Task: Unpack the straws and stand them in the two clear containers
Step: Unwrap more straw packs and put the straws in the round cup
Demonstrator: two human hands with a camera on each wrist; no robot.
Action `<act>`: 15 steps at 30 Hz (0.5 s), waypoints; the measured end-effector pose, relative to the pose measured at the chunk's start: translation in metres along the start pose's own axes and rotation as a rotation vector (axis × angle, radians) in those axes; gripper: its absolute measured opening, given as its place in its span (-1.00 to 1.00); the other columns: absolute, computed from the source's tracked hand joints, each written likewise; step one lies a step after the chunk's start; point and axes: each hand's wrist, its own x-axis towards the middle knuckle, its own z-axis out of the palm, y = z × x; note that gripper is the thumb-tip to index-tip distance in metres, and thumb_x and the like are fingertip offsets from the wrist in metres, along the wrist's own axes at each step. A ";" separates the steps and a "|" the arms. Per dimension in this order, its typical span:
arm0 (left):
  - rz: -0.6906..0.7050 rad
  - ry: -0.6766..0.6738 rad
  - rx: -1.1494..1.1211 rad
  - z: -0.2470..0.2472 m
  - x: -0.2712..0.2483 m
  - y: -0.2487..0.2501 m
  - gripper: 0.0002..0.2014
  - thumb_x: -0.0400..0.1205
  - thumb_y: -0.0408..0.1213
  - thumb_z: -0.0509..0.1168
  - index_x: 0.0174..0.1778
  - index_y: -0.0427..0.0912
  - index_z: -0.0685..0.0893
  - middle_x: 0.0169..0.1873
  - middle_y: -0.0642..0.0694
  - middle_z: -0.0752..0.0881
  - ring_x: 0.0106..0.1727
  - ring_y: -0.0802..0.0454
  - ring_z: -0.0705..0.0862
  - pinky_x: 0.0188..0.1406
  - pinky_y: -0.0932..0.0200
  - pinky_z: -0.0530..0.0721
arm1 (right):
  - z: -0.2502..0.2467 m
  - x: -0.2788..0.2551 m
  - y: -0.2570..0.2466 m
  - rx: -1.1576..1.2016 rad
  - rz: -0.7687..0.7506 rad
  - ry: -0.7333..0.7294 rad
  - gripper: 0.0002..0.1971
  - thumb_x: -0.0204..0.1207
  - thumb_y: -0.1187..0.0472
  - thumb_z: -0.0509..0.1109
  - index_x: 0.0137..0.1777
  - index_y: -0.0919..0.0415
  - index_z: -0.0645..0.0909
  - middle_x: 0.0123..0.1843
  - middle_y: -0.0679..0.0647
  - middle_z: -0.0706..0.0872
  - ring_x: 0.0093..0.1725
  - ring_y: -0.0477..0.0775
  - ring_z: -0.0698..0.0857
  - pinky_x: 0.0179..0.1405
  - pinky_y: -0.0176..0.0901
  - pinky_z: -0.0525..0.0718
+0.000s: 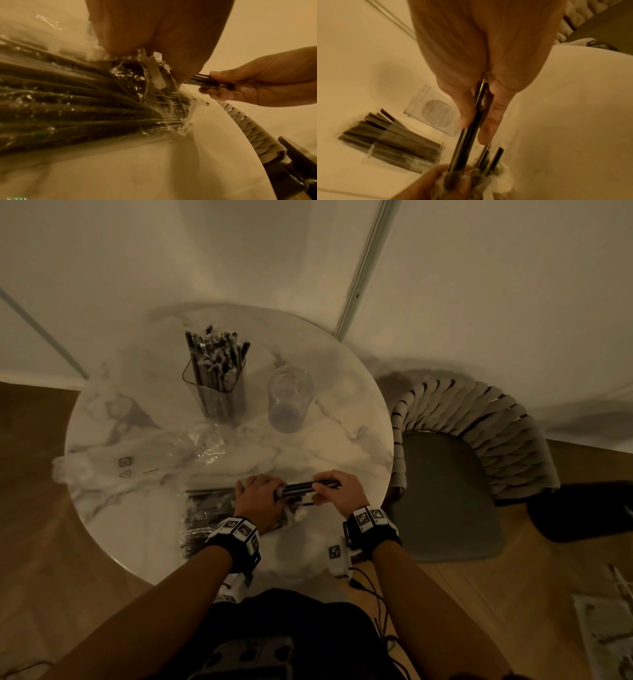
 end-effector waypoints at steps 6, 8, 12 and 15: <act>-0.011 -0.020 0.008 -0.002 0.000 -0.002 -0.61 0.60 0.20 0.20 0.31 0.20 0.57 0.33 0.05 0.55 0.42 -0.12 0.42 0.54 -0.34 0.19 | -0.051 0.001 -0.017 -0.096 -0.009 0.061 -0.86 0.49 0.41 0.54 0.03 0.32 0.75 -0.19 0.28 0.84 -0.21 0.21 0.86 0.05 0.09 0.82; -0.012 -0.029 0.014 -0.006 -0.001 -0.001 -0.58 0.56 0.21 0.22 0.32 0.20 0.56 0.33 0.05 0.55 0.43 -0.11 0.41 0.55 -0.34 0.18 | -0.078 0.000 -0.028 -0.129 -0.011 0.067 -0.81 0.49 0.42 0.54 0.09 0.42 0.74 -0.19 0.27 0.83 -0.27 0.10 0.85 -0.04 -0.08 0.82; -0.011 -0.095 0.049 -0.015 -0.002 0.005 -0.45 0.49 0.25 0.22 0.41 0.22 0.48 0.42 0.02 0.50 0.51 -0.16 0.36 0.59 -0.38 0.08 | -0.124 -0.005 -0.055 -0.156 0.023 0.085 -0.80 0.48 0.45 0.53 0.10 0.42 0.74 -0.14 0.34 0.82 -0.30 0.05 0.84 -0.12 -0.25 0.79; -0.010 -0.098 0.024 -0.017 0.003 0.005 -0.30 0.46 0.34 0.17 0.53 0.20 0.36 0.48 -0.04 0.48 0.56 -0.19 0.34 0.60 -0.34 0.05 | -0.147 -0.009 -0.072 -0.188 -0.023 0.151 -0.85 0.47 0.43 0.55 0.03 0.33 0.77 -0.13 0.34 0.83 -0.28 0.06 0.84 -0.09 -0.24 0.80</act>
